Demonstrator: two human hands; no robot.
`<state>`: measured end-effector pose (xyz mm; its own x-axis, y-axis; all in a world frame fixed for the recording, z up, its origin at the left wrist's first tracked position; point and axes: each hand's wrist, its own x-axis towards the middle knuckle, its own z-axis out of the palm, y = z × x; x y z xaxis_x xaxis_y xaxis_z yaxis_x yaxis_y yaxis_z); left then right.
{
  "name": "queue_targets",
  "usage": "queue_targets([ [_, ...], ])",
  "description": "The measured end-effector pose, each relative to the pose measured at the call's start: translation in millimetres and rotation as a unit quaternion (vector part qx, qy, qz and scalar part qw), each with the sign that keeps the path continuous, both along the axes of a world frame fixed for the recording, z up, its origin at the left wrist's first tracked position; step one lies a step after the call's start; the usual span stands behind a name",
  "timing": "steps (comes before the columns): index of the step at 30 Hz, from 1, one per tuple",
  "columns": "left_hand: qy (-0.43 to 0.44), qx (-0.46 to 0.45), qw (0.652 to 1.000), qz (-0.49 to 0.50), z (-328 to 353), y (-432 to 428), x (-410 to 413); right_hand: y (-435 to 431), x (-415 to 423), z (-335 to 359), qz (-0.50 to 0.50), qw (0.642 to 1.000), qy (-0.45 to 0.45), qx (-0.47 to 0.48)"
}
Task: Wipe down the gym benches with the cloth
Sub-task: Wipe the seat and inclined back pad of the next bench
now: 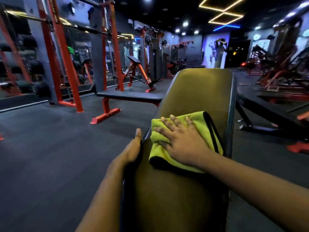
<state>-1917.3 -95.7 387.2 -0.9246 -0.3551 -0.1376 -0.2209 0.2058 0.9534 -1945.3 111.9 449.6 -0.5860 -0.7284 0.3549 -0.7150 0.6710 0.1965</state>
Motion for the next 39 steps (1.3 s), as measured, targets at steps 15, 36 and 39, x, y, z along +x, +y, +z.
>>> queue_targets([
  [15,0.002,0.037,0.999,-0.021,14.2,15.4,9.3,-40.6,-59.5,37.4,0.091,0.992,-0.028,0.085],
  [36,-0.063,-0.152,0.979,0.120,104.2,54.0,-87.9,-4.7,-196.5,108.8,0.140,0.987,-0.027,0.067],
  [39,-0.075,-0.155,0.977,0.128,97.3,47.9,-102.2,-18.2,-237.9,130.7,0.068,0.997,-0.029,0.030],
])
